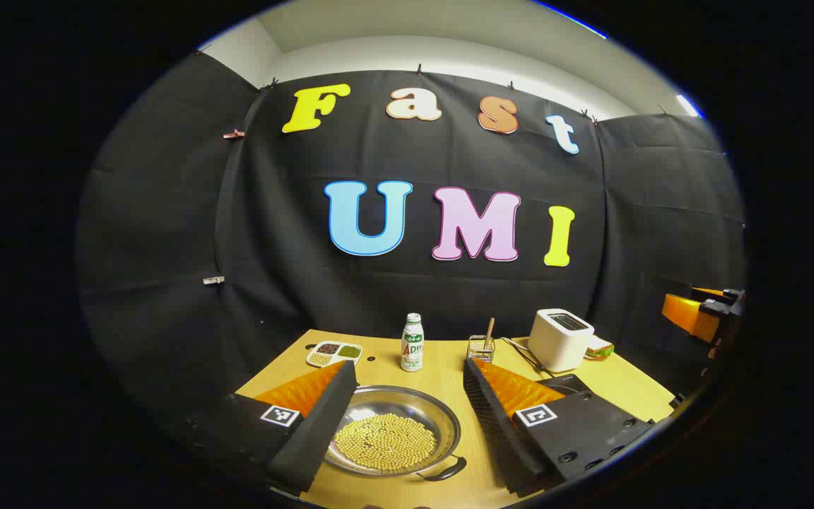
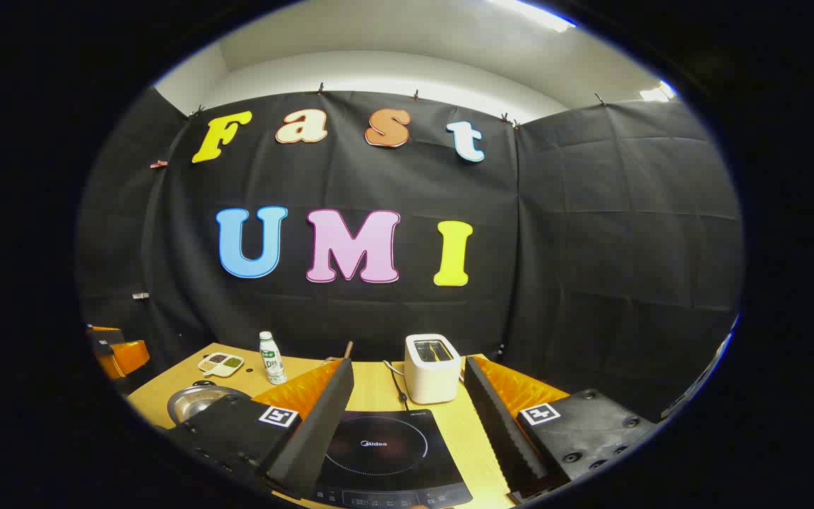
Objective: First push the handle of the pot to place it horizontally, then grasp the pot with both hands and set it on the induction cooktop.
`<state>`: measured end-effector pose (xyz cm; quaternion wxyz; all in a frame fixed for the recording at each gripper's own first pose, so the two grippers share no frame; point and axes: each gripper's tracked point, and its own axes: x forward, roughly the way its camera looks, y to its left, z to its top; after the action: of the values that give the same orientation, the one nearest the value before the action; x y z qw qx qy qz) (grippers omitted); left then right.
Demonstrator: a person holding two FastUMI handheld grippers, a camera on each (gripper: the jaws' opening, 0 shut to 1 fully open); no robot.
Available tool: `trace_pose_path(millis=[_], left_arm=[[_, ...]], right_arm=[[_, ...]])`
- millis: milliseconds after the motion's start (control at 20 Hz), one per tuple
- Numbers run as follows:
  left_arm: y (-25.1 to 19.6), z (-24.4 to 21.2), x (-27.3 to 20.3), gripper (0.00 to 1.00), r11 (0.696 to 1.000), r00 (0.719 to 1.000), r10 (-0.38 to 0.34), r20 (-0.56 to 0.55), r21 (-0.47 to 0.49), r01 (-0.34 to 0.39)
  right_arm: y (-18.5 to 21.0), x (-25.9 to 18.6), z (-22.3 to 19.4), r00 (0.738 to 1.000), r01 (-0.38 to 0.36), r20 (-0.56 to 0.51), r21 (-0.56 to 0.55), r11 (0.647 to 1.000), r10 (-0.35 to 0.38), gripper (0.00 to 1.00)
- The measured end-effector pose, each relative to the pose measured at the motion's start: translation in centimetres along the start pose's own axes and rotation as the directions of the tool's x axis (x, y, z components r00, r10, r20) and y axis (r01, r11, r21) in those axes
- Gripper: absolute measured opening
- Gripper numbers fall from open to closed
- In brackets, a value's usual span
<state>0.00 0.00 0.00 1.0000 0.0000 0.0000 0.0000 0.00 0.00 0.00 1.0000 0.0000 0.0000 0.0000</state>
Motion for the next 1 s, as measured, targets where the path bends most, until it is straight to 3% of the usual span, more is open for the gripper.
trace_pose_path(millis=[500, 1000], left_arm=[[1.0, 0.5, -1.3, 0.95, 1.000, 1.000, 0.003, 0.021, 0.016, -0.003], [-0.2, 1.5, -1.3, 0.95, 0.997, 0.997, -0.063, 0.040, 0.042, 0.061]], right_arm=[[0.3, -0.3, 0.6, 1.000, 0.010, 0.007, 0.058, 0.998, -0.011, 0.98], [0.6, -0.8, 1.7, 1.000, -0.002, 0.028, 0.046, 0.999, 0.001, 0.98]])
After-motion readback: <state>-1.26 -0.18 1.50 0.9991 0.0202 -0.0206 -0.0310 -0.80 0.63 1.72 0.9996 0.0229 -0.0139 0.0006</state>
